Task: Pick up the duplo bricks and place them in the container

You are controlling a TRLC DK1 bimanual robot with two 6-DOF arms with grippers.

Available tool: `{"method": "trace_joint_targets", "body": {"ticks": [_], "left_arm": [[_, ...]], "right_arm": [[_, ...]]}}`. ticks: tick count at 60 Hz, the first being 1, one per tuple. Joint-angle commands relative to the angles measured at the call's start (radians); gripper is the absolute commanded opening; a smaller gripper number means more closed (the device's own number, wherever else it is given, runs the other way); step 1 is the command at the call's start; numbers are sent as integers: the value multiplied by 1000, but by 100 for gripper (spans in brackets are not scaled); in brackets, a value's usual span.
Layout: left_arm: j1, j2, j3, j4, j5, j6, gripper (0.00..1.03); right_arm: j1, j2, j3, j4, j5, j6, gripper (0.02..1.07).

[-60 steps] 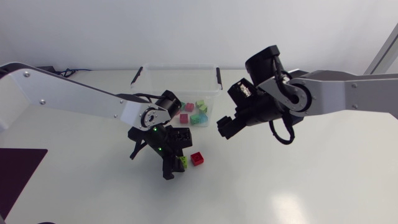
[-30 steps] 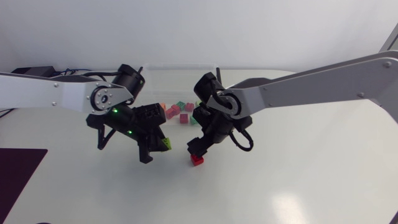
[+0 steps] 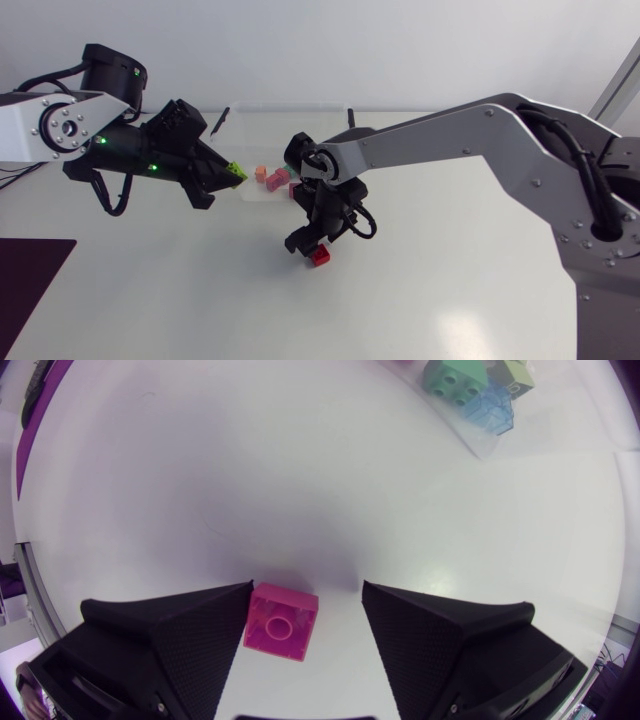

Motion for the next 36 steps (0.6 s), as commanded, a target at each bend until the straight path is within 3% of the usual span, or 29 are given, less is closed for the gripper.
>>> {"method": "trace_joint_targets", "body": {"ticks": [1, 15, 25, 31, 34, 36], "left_arm": [[15, -34, 24, 29, 22, -58, 26], [59, 30, 99, 221, 29, -253, 26], [58, 180, 217, 280, 19, -331, 27], [47, 240, 260, 305, -10, -353, 33], [30, 301, 297, 333, -46, -365, 46], [29, 312, 303, 340, -47, -371, 48]], "right_arm": [[3, 27, 18, -16, 1, 19, 68], [0, -42, -37, -25, -7, 10, 30], [-2, -143, -51, -59, -7, 4, 29], [-9, -200, -34, -89, -5, -4, 29], [-21, -239, -9, -106, -5, -8, 29], [-28, -248, 3, -117, -5, -10, 29]]}}
